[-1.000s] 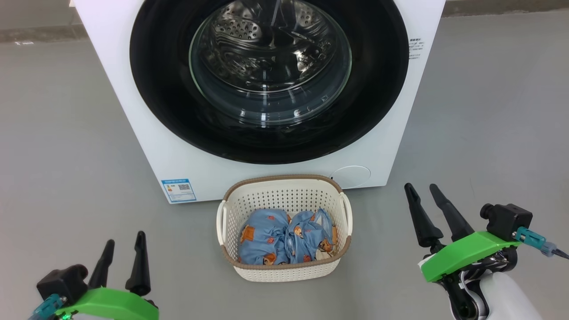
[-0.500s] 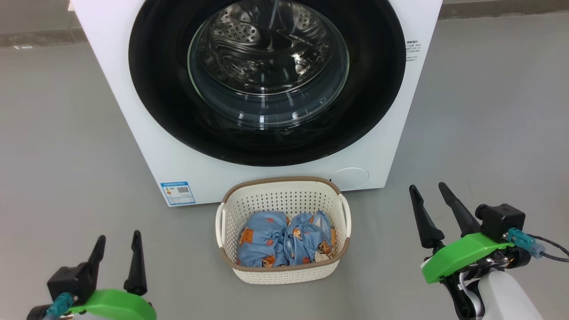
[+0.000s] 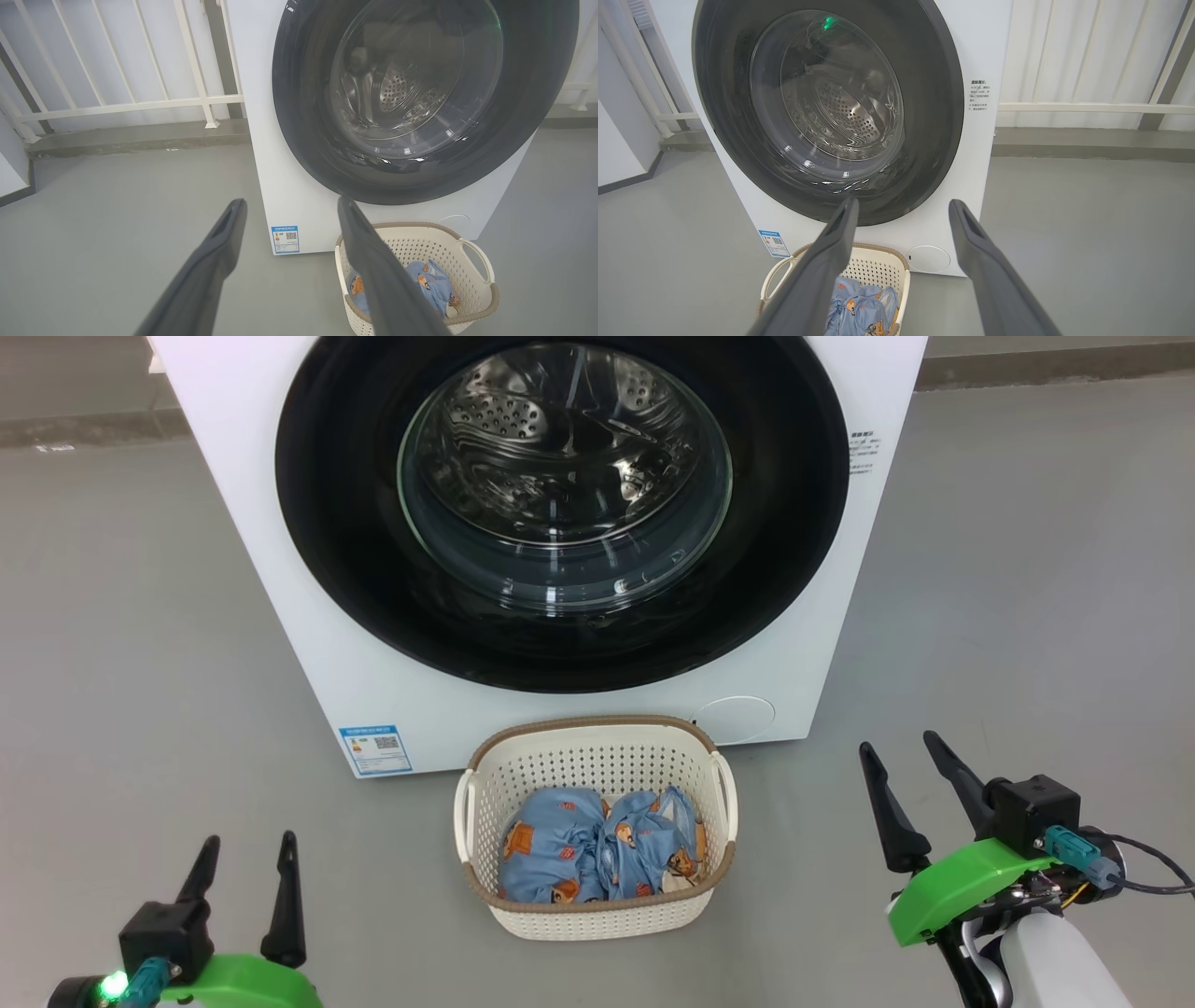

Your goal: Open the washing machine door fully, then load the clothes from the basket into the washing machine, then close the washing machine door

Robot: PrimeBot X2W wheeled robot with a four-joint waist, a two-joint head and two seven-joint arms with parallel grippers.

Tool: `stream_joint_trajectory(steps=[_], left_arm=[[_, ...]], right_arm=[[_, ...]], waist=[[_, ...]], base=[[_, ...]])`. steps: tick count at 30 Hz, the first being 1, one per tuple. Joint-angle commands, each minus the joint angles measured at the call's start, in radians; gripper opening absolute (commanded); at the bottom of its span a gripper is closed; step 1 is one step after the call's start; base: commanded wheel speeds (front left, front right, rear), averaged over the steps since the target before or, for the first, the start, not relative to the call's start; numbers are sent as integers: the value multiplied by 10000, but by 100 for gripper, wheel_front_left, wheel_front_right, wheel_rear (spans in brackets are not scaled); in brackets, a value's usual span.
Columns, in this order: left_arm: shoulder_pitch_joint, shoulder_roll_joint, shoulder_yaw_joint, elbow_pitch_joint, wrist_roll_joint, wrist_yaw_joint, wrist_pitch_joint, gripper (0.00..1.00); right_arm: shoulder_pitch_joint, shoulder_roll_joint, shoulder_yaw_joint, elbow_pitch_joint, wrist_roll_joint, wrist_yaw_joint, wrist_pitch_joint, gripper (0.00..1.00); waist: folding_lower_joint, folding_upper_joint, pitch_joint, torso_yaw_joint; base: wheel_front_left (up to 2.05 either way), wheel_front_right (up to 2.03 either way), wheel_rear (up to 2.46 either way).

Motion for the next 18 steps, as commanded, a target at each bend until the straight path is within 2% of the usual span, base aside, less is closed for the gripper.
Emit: stream_joint_trajectory(steps=[1, 10, 18], left_arm=[[-346, 229, 352, -180, 107, 112, -131, 100], [-337, 261, 404, -20, 12, 276, -130, 100], [-307, 250, 435, -90, -194, 225, -132, 100]], right_arm=[[-365, 29, 171, -186, -124, 16, -122, 100], [-332, 163, -128, -92, -321, 16, -122, 100], [-306, 241, -246, -86, -353, 16, -122, 100]], waist=[[0, 0, 1, 0], [0, 0, -57, -19], [0, 0, -53, -4]], base=[[0, 0, 0], [0, 0, 0], [0, 0, 0]])
